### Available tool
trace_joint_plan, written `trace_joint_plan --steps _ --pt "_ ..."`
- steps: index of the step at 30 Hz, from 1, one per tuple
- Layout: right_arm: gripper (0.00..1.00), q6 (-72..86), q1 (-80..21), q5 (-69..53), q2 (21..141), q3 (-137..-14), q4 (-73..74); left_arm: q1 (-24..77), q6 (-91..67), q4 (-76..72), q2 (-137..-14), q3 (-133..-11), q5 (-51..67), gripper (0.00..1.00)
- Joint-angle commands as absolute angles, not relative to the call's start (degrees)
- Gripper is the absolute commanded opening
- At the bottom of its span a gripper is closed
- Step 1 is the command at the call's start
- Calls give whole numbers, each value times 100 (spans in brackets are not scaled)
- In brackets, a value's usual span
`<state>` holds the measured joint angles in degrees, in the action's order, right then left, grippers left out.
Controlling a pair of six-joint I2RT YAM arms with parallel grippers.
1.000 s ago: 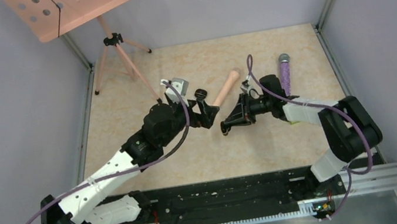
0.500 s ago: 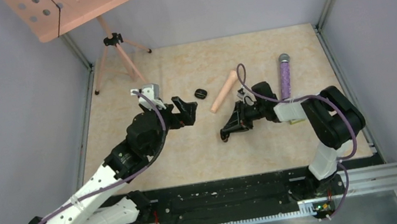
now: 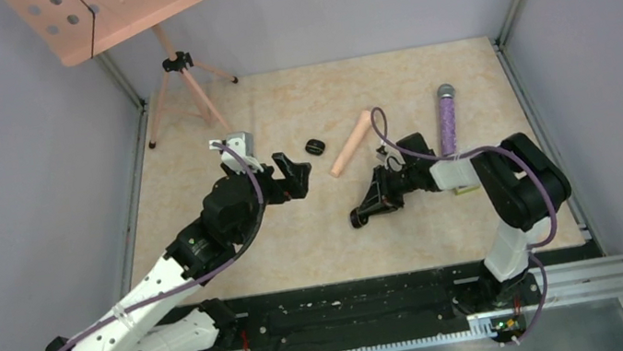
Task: Insert the wireless bluetooth earbuds into the charging case
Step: Place the charging case with the earbuds at the center of the board.
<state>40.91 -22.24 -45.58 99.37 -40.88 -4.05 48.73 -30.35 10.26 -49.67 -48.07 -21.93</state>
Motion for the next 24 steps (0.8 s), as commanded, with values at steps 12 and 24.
trace_joint_plan --steps 12,24 --pt "45 3479 -2141 -3922 9334 -4096 464 4852 -3028 838 -5086 -4781 -2037 99" --pt "56 3195 -2149 -3045 8441 -4215 1271 4844 -3326 1340 -5003 -4867 -2684 99"
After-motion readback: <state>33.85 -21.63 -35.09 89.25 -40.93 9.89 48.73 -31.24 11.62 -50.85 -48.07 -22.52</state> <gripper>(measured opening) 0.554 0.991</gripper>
